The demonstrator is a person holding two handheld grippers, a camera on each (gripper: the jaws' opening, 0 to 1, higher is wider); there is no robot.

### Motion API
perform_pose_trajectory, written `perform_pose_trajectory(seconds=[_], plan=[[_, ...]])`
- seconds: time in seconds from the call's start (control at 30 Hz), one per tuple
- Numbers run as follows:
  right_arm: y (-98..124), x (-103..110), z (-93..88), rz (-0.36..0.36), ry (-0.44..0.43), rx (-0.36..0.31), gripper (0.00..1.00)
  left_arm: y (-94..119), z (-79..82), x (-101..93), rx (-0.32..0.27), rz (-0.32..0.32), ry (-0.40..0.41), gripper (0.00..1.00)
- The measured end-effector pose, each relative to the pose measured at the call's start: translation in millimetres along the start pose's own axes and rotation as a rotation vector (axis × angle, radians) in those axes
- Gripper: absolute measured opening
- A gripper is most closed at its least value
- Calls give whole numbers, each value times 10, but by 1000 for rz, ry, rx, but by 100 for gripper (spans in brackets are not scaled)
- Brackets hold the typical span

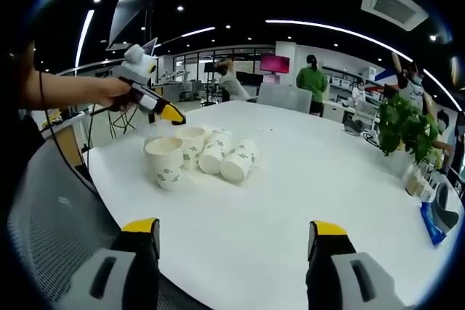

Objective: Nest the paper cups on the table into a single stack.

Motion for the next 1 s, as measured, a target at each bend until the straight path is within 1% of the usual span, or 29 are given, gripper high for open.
perform_pose_trajectory(seconds=[0.1,0.2,0.27,0.33,0.37,0.43,0.47,0.57,0.7,0.83,0.93,1.0], plan=[[0,2,-9,1,2,4,84,-46,18,85,0,23,-2,31],[-2,1,-10,0,2,6,84,-111,-24,200,11,30,10,32],[-3,7,-10,0,3,8,84,-150,-66,261,23,43,12,35],[-5,6,-18,2,4,10,84,-187,-94,254,32,45,8,40],[-5,8,-19,2,4,11,84,-195,-100,255,35,45,8,40],[-4,13,-19,3,4,12,83,-249,-149,276,46,43,9,38],[-6,11,-18,3,4,12,83,-251,-167,252,51,41,7,38],[-5,9,-21,1,4,13,83,-322,-191,253,66,32,18,34],[-5,10,-19,0,5,14,83,-354,-212,227,79,20,40,28],[-2,2,-20,-4,5,14,83,-385,-227,157,90,-4,54,17],[0,-5,-31,-7,9,19,82,-399,-257,91,112,-25,79,11],[2,-7,-35,-7,11,19,82,-415,-292,94,116,-26,87,8]])
Point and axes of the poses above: the point that each gripper's makers call its tool centre point, and the gripper's own axes: y roughly backward along the fingers, x roughly to its left, z roughly out of its top, the point moved 1 cm from there along y, roughly backward along the fingers, and after that the axes turned 3 degrees about -x, right-handed, at the moved point
